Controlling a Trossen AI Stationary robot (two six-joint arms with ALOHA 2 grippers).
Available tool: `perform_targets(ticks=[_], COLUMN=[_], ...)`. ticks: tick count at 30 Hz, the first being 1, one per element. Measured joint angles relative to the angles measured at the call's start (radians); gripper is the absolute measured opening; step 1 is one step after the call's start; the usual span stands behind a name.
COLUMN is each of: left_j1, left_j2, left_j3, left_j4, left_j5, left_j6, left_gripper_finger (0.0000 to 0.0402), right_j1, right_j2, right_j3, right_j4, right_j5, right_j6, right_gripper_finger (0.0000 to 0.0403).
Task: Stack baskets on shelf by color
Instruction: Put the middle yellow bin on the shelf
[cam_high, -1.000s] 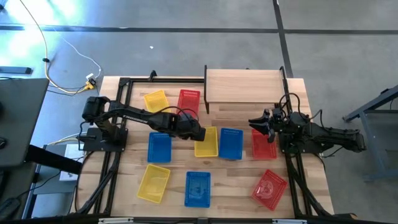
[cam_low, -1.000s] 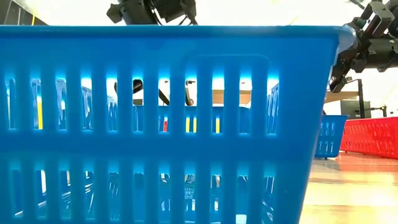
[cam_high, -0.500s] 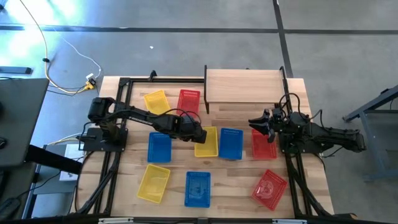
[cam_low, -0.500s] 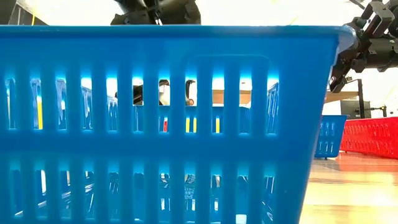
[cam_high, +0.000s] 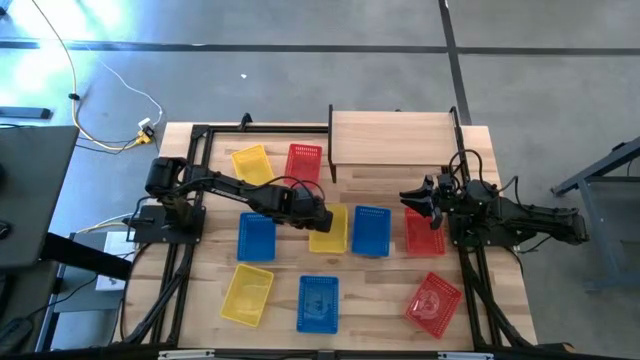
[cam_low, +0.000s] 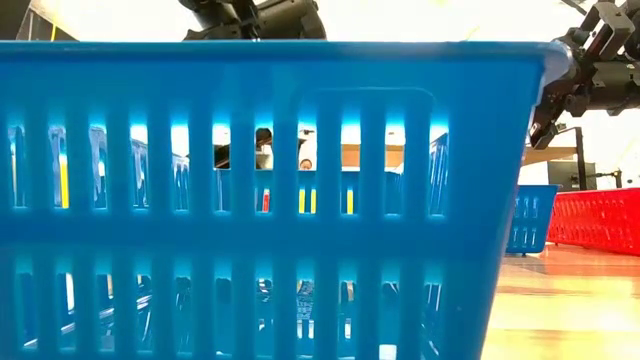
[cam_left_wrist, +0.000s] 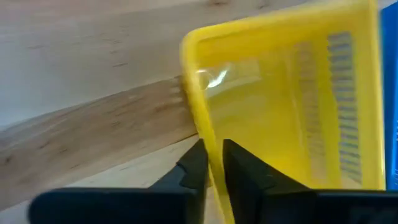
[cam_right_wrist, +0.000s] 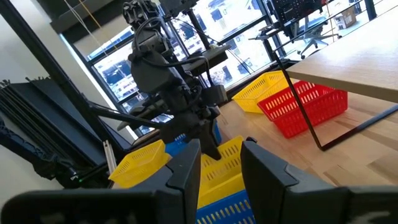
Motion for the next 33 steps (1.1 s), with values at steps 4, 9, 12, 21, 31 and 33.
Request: perform_targets(ticks=[4,9,12,21,31,33], left_j1=[0.001,0.001,0.001,0.041,0.135,0.163], left_j2=[0.0,-0.004,-0.028,-0.163,-0.319,-0.332], left_j3=[0.0,0.0,0.0,0.0,0.006,0.029], left_j4=[0.0,-0.002,0.009,0.078,0.218,0.196], left_j5=[-0.01,-0.011,-0.012,-0.057,-0.095,-0.097], left_j6=[0.0,0.0,0.0,0.012,0.117,0.149], left_gripper_finger=[0.0007,0.0006,0.0004,0.0003,0.0002,0.0002], right_j1=[0.0,0.0,0.0,0.0,0.0,0.0], right_j2=[0.0,0.0,0.0,0.0,0.0,0.0], right_j3=[0.0,0.0,0.0,0.0,0.0,0.0], right_j4=[0.0,0.0,0.0,0.0,-0.001,-0.001], right_j5=[0.0,0.0,0.001,0.001,0.001,0.004], right_j6=[0.0,0.0,0.0,0.0,0.0,0.0], right_gripper_finger=[0.0101,0.0101,0.0101,0.0101,0.0101,0.0101])
